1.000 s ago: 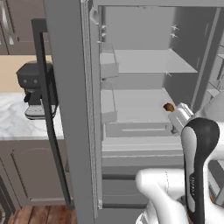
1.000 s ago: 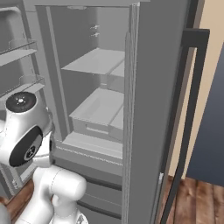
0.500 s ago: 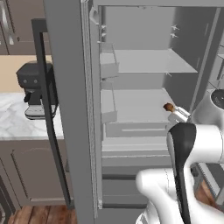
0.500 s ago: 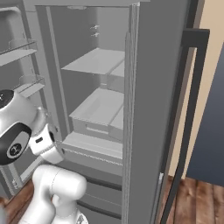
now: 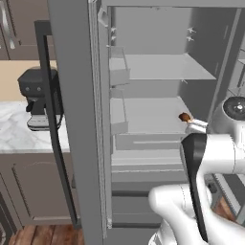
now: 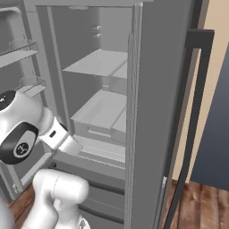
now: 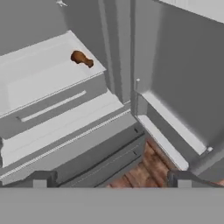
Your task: Gather the carrot and cucumber from the fridge and place them on a tray on the dining counter. Then gather the chicken drumsticks from the fridge and place them on the other tray.
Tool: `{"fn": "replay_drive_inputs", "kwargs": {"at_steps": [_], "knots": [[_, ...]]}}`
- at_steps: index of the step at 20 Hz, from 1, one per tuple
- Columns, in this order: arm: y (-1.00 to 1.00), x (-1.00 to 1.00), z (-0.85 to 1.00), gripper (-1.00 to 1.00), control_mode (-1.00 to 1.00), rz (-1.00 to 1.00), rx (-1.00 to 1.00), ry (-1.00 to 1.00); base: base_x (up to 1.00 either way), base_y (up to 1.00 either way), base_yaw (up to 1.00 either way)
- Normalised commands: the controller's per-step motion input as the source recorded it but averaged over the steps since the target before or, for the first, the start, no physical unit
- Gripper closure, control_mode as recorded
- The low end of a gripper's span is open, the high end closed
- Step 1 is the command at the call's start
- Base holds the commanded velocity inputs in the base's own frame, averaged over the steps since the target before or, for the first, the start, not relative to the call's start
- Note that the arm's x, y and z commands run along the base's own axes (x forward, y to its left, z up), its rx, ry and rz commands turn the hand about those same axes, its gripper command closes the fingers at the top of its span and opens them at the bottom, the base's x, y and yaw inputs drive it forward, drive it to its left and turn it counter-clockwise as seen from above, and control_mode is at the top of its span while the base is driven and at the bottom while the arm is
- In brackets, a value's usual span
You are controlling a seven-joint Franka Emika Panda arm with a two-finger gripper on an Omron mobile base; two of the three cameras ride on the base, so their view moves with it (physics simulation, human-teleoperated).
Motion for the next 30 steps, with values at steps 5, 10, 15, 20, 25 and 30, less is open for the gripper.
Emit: {"fn": "replay_drive_inputs", "kwargs": {"at_steps": [5,10,15,20,25,30], "knots": [[0.0,0.57,0.0,-1.0,-1.0,0.19,-0.29,0.1,0.0,0.0,0.0],[0.0,0.52,0.0,-1.0,-1.0,0.24,-0.23,0.17,0.0,0.0,0.0],[-0.03,0.46,-0.04,-1.0,-1.0,0.25,-0.05,0.14,0.0,0.0,0.0],[-0.18,0.34,-0.13,-1.0,-1.0,0.19,0.03,0.01,0.0,0.0,0.0],[-0.03,0.29,-0.3,-1.0,-1.0,0.08,0.0,0.0,0.0,0.0,0.0],[0.0,0.36,-0.14,-1.0,-1.0,0.0,0.0,0.0,0.0,0.0,0.0]]}}
